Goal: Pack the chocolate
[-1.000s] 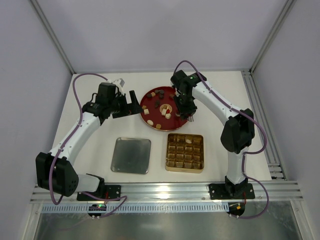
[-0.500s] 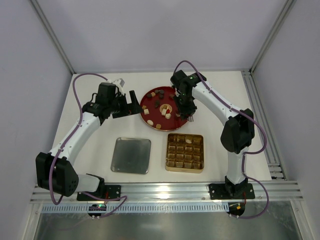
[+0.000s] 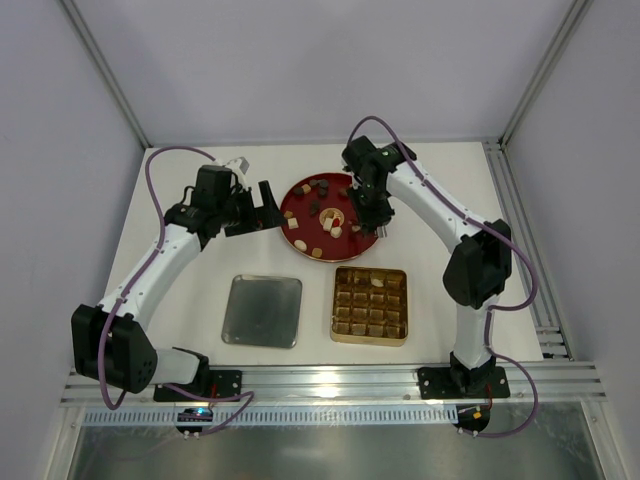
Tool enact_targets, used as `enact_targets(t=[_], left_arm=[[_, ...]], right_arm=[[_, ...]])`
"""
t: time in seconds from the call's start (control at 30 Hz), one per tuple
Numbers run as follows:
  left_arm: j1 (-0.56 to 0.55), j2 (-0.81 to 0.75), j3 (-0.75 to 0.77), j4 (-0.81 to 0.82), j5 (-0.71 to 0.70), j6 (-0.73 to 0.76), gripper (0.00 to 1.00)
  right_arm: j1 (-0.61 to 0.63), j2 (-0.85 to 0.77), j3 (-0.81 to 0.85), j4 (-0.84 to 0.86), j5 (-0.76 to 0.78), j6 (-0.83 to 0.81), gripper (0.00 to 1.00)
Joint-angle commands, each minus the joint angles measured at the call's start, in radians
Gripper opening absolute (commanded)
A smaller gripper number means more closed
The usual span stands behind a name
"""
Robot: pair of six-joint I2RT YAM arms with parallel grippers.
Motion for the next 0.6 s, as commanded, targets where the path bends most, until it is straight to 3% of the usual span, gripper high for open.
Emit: enact_targets(t=[0.0, 0.57], left_arm=[[0.007, -0.008, -0.003, 0.033, 0.013, -0.004, 1.00], [0.007, -0.008, -0.003, 0.035, 0.017, -0.006, 1.00]], right_arm=[[0.006, -0.070, 0.044, -0.006, 0.012, 0.007, 0.29], [0.006, -0.191, -0.005, -0.035, 0.014, 0.027, 0.29]])
